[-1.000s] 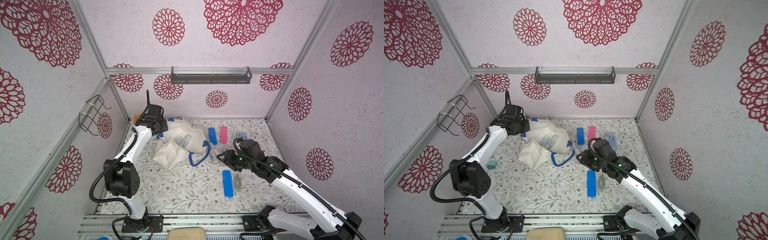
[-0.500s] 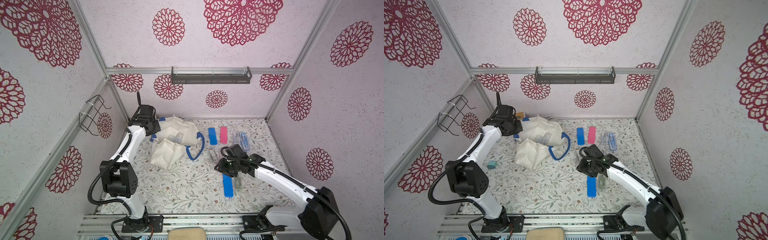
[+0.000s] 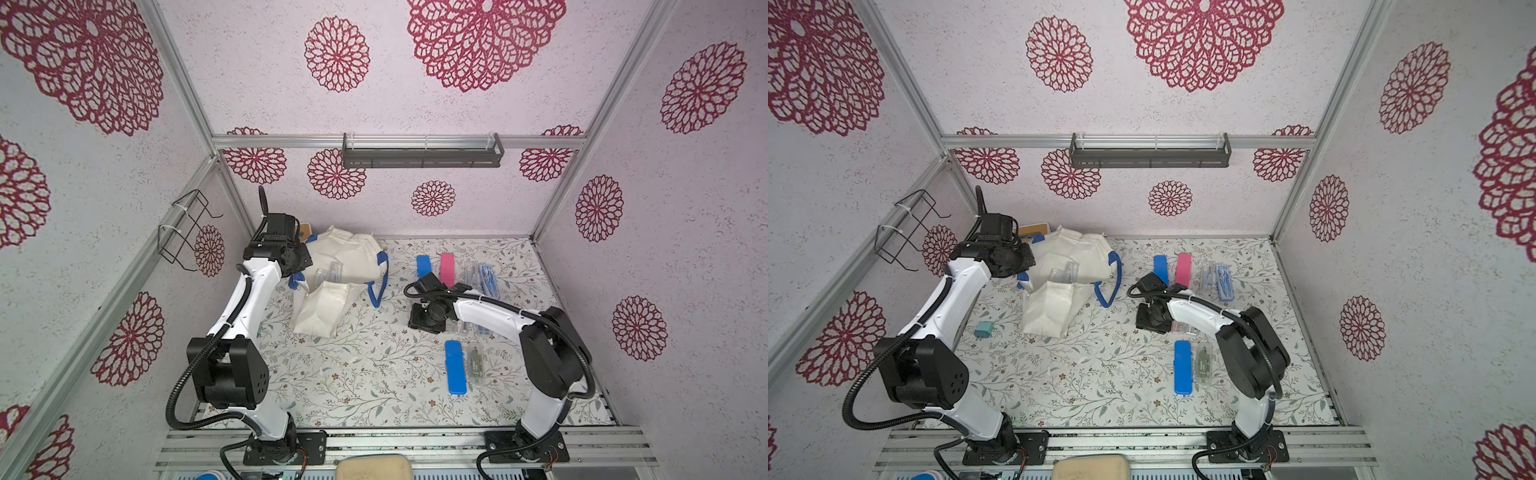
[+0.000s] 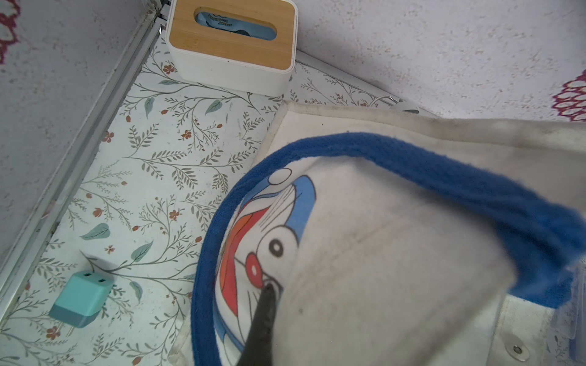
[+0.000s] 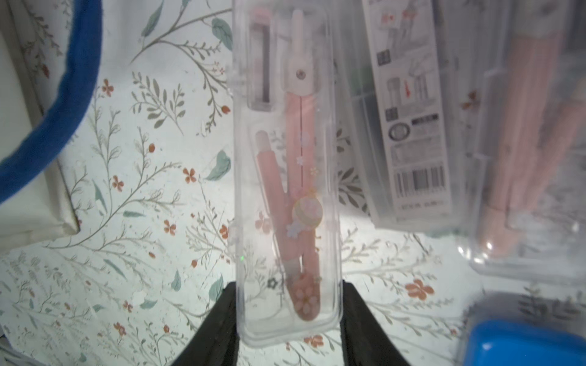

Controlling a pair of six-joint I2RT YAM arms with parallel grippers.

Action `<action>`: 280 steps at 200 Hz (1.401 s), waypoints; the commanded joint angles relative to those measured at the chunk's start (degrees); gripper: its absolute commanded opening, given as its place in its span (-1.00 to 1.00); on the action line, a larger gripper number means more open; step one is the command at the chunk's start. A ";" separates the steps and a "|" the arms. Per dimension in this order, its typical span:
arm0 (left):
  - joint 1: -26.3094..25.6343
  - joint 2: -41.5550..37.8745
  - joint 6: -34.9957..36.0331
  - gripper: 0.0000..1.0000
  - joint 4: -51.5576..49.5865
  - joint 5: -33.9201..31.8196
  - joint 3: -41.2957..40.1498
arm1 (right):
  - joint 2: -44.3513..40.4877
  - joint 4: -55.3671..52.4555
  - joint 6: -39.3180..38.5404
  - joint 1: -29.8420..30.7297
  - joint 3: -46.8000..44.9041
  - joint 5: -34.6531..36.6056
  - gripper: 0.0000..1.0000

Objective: Take out the compass set from the canvas bag
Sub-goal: Place the compass set at the center of the board.

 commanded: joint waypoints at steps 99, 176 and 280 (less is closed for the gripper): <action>-0.12 -5.81 -0.59 -1.00 2.81 7.88 -3.50 | 26.45 -12.80 -7.79 -9.08 36.36 0.14 -0.14; -7.45 -6.27 6.10 -1.00 3.27 11.03 -3.21 | 16.26 -8.28 -4.36 -11.76 30.70 -4.89 0.35; -15.64 -4.57 7.57 -1.00 6.33 14.66 -0.56 | -16.77 13.97 18.42 -9.35 2.97 -10.94 -0.25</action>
